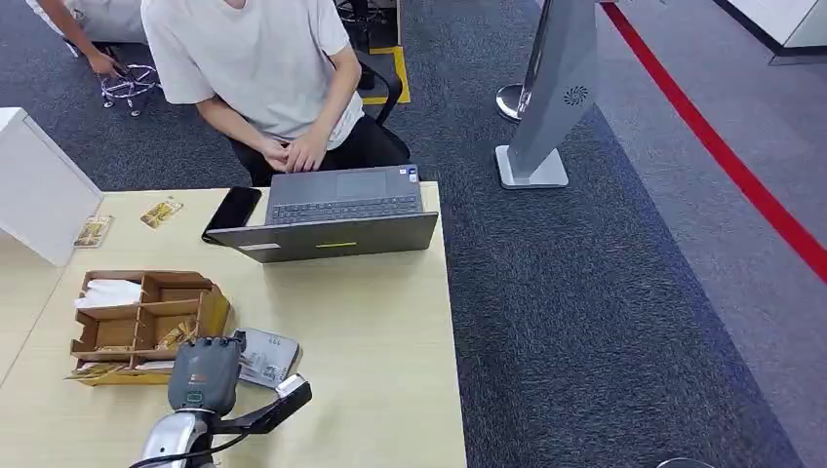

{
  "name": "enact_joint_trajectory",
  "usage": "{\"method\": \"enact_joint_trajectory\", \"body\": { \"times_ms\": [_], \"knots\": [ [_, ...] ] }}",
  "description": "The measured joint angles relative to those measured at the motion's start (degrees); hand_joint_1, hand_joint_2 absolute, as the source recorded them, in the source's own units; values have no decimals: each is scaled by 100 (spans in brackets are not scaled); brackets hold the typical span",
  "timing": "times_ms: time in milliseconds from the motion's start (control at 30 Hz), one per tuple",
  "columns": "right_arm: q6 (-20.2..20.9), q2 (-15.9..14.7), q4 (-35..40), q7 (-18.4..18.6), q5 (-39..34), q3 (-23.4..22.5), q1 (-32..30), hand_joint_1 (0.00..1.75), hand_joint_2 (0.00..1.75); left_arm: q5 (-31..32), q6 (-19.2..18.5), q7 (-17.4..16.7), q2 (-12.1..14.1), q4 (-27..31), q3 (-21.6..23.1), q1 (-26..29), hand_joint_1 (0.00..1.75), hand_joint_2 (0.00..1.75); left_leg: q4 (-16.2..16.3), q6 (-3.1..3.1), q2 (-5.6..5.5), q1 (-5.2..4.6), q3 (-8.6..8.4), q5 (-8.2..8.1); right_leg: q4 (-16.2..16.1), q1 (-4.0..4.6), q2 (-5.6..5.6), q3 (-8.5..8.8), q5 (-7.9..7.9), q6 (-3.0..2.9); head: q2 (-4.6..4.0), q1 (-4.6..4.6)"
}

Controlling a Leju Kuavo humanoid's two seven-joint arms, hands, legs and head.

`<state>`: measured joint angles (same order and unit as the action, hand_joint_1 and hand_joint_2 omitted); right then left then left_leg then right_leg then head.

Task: Pass the card to the sensor for recognition and then transmit it.

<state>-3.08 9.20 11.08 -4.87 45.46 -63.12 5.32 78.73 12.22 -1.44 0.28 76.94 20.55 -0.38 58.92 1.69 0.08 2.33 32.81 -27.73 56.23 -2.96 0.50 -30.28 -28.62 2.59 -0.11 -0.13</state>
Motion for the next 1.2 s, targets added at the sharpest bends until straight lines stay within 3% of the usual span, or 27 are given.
{"method": "enact_joint_trajectory", "body": {
  "times_ms": [167,267,433,567,700,1000,1200],
  "knots": [
    [7,0,0,0,-2,0,0,0,175,45,160,48,9,-2,0,2,175,175,0,0,0,0,0,0,0,0,0,0,0,0,0,0],
    [4,0,0,-2,-2,0,-3,0,175,311,834,107,-4,208,2,83,175,175,0,0,0,0,0,0,0,0,1,-2,0,0,0,0],
    [-11,0,0,0,59,0,-2,0,175,837,2228,114,-7,1102,42,187,175,175,0,0,0,0,2,-1,0,0,0,-2,0,0,0,0],
    [-9,0,0,0,125,0,-2,0,175,833,2721,225,79,1711,39,169,175,175,0,0,-1,0,1,0,0,0,-1,-1,0,-1,0,0],
    [-9,0,0,0,205,0,-2,0,175,719,2752,455,114,2125,-31,152,175,175,0,1,-1,1,1,1,1,1,-1,0,0,-1,0,0],
    [-11,0,0,0,214,0,-1,0,175,634,2752,597,153,2487,-140,148,175,175,0,1,-1,0,1,0,1,0,-1,0,0,-1,0,0],
    [-37,0,0,33,349,20,-1,0,175,192,2752,1169,114,2658,-535,-55,175,175,0,1,-3,1,0,2,1,1,-5,-3,0,-1,0,2]
  ]
}}
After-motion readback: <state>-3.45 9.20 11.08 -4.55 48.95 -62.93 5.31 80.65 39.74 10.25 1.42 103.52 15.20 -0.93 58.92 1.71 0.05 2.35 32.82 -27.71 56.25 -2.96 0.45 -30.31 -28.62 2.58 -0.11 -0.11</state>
